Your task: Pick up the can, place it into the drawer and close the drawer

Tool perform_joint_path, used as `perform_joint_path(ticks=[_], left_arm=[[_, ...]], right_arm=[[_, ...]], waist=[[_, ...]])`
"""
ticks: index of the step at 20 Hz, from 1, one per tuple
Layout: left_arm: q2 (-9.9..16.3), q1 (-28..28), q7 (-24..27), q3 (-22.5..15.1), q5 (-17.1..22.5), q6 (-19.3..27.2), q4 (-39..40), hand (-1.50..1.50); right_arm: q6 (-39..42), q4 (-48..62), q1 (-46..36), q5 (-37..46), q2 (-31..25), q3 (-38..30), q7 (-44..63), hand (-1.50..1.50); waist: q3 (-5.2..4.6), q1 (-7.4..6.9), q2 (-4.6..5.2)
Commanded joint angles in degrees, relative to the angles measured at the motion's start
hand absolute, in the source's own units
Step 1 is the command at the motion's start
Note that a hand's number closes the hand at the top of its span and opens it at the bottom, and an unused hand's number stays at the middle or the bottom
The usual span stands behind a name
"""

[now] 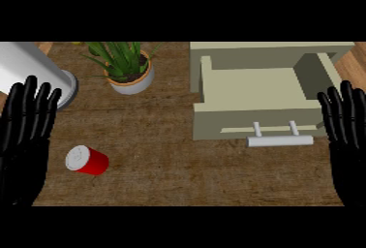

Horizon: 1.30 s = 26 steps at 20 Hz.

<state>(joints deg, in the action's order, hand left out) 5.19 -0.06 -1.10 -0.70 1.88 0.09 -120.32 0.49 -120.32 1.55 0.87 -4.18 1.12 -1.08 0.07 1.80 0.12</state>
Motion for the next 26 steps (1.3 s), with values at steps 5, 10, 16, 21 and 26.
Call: perform_joint_path(ticks=[5, 10, 16, 21, 26], left_arm=[[0.2, 2.5, 4.5, -1.6, 1.5, -5.0, -2.1, -1.5], [2.5, 13.1, -15.1, -3.1, -0.8, -2.1, -7.7, -1.5], [2.5, 15.0, -21.0, -3.7, -2.6, -1.9, -13.8, -1.5], [-0.5, 17.2, -16.4, -2.7, -1.6, -2.5, -11.2, -1.5], [1.3, 12.8, -21.6, 4.1, 2.9, -3.0, -11.0, -1.5]], right_arm=[[-1.9, -2.3, 0.0, 3.3, 0.9, -0.1, 0.5, -1.5], [-1.7, 1.0, 5.3, -0.1, -0.7, -3.7, 11.6, -1.5], [-2.7, -2.7, 8.7, 2.1, 2.0, -0.4, 11.7, -1.5], [1.2, -0.8, 10.3, -2.3, 0.3, -5.2, 8.7, -1.5], [3.6, 0.6, 8.0, -4.6, -2.2, -8.8, 10.0, -1.5]], waist=[[-0.09, -1.78, -0.17], [-0.01, -2.31, -0.39], [-0.06, -1.95, -0.27], [-0.07, -1.87, -0.21], [-0.07, -1.84, -0.16]])
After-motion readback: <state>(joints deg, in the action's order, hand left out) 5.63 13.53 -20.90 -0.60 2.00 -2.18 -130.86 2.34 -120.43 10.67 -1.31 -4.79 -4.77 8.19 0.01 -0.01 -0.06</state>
